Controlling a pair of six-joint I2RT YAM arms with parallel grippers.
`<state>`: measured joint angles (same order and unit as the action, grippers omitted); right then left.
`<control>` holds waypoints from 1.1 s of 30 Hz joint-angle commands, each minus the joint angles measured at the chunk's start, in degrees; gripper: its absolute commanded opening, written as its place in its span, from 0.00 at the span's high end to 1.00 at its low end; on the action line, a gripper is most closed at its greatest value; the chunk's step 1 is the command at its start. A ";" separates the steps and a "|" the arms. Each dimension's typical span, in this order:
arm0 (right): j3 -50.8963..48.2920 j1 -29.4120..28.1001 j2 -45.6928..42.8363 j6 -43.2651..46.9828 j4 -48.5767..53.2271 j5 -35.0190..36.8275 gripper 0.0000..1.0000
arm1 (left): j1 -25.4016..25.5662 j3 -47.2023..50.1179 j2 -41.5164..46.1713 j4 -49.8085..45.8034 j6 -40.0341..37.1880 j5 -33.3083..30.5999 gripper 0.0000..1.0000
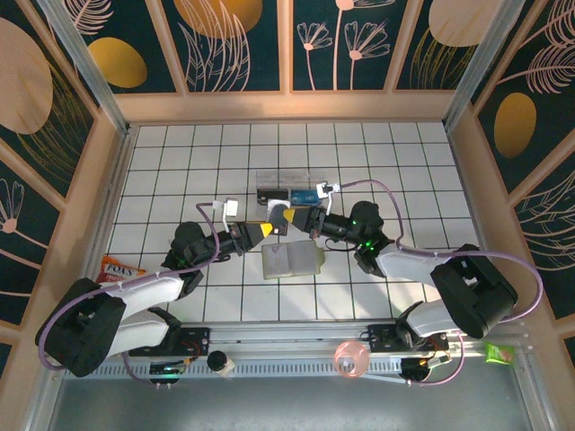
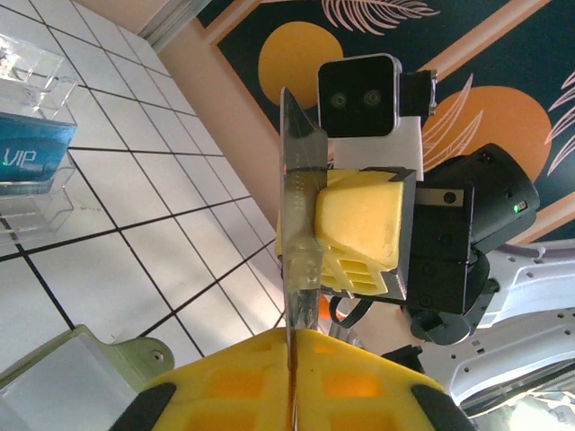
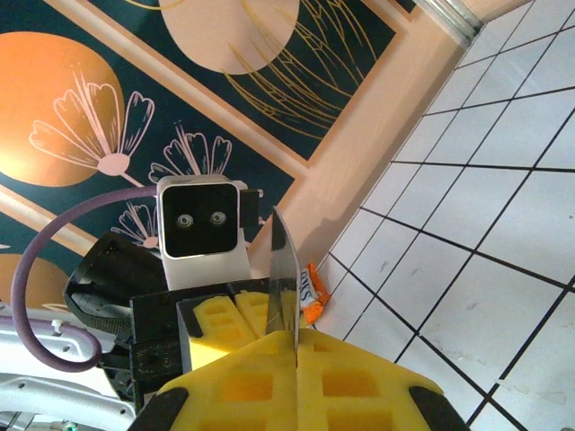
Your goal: Take the credit cards out of the card holder
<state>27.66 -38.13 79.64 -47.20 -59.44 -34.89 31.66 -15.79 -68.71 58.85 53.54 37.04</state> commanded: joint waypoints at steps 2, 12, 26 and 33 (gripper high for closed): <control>1.24 0.09 -1.68 2.56 3.75 -0.20 0.88 | 0.12 -4.62 2.54 -8.20 -5.54 0.28 1.00; -3.32 8.27 -19.68 9.24 25.21 3.25 0.74 | 0.24 -23.24 1.68 -46.43 -26.82 -5.97 1.00; -8.59 18.00 -24.40 7.18 26.68 -2.24 0.77 | -0.48 -39.57 -6.87 -70.84 -84.69 -15.12 1.00; -9.90 20.02 -23.86 6.91 26.34 -3.58 0.78 | -3.02 -48.03 -17.24 -80.63 -96.96 -17.17 1.00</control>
<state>18.59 -18.90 55.31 -39.57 -31.64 -36.58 29.74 -61.28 -82.85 -14.96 -33.52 21.45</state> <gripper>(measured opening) 0.222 0.046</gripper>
